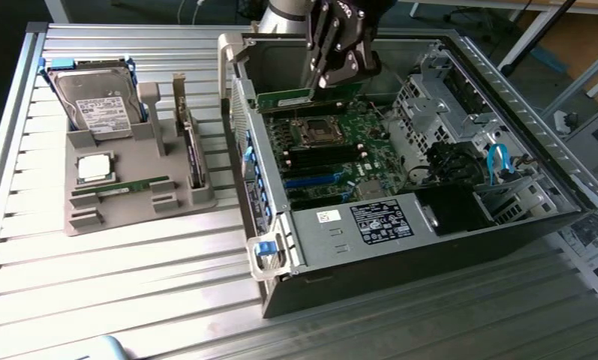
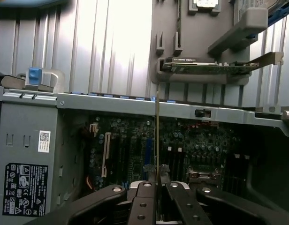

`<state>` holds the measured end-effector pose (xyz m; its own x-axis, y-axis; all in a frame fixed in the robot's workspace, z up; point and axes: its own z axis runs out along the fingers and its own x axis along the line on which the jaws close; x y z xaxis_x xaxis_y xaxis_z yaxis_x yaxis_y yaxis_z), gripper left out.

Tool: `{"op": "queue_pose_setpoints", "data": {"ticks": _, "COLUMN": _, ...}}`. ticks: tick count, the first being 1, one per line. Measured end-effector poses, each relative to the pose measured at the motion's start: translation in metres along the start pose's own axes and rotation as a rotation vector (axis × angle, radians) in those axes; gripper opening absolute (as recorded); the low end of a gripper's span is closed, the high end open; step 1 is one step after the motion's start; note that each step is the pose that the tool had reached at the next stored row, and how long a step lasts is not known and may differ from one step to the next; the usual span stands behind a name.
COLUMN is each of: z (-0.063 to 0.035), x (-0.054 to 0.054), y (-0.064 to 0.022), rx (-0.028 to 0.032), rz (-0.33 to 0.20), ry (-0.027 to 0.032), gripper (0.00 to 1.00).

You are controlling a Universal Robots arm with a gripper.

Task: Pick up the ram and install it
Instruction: 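Pick up the ram and move it above insertion slot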

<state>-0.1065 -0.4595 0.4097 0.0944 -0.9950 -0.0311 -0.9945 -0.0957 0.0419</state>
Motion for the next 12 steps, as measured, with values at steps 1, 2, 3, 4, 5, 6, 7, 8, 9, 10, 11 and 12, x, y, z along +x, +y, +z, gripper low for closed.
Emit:
{"op": "queue_pose_setpoints", "data": {"ticks": 1, "z": -0.0001, "x": 0.0001, "y": -0.0015, "rx": 0.0000, "rz": 0.000, "ry": 0.0003, "gripper": 0.13}}
{"op": "queue_pose_setpoints", "data": {"ticks": 2, "z": -0.0001, "x": 0.0003, "y": -0.0027, "rx": 0.0000, "rz": 0.000, "ry": 0.0005, "gripper": 0.13}}
{"op": "queue_pose_setpoints", "data": {"ticks": 3, "z": -0.0002, "x": 0.0004, "y": -0.0036, "rx": 0.0000, "rz": 0.000, "ry": 0.0008, "gripper": 0.13}}
{"op": "queue_pose_setpoints", "data": {"ticks": 4, "z": -0.0002, "x": 0.0005, "y": -0.0044, "rx": 0.0000, "rz": 0.000, "ry": 0.0009, "gripper": 0.13}}
{"op": "queue_pose_setpoints", "data": {"ticks": 5, "z": -0.0002, "x": 0.0005, "y": -0.0049, "rx": -0.0001, "rz": 0.000, "ry": 0.0010, "gripper": 0.13}}
{"op": "queue_pose_setpoints", "data": {"ticks": 6, "z": -0.0003, "x": 0.0005, "y": -0.0052, "rx": -0.0001, "rz": 0.000, "ry": 0.0011, "gripper": 0.13}}
{"op": "queue_pose_setpoints", "data": {"ticks": 7, "z": -0.0003, "x": 0.0006, "y": -0.0057, "rx": -0.0001, "rz": 0.000, "ry": 0.0012, "gripper": 0.13}}
{"op": "queue_pose_setpoints", "data": {"ticks": 8, "z": -0.0003, "x": 0.0006, "y": -0.0062, "rx": -0.0001, "rz": 0.000, "ry": 0.0014, "gripper": 0.13}}
{"op": "queue_pose_setpoints", "data": {"ticks": 9, "z": -0.0003, "x": 0.0006, "y": -0.0070, "rx": -0.0001, "rz": 0.000, "ry": 0.0016, "gripper": 0.13}}
{"op": "queue_pose_setpoints", "data": {"ticks": 10, "z": -0.0004, "x": 0.0007, "y": -0.0078, "rx": -0.0002, "rz": 0.000, "ry": 0.0018, "gripper": 0.13}}
{"op": "queue_pose_setpoints", "data": {"ticks": 11, "z": -0.0004, "x": 0.0008, "y": -0.0086, "rx": -0.0002, "rz": 0.000, "ry": 0.0020, "gripper": 0.13}}
{"op": "queue_pose_setpoints", "data": {"ticks": 12, "z": -0.0005, "x": 0.0009, "y": -0.0098, "rx": -0.0002, "rz": 0.000, "ry": 0.0023, "gripper": 0.13}}
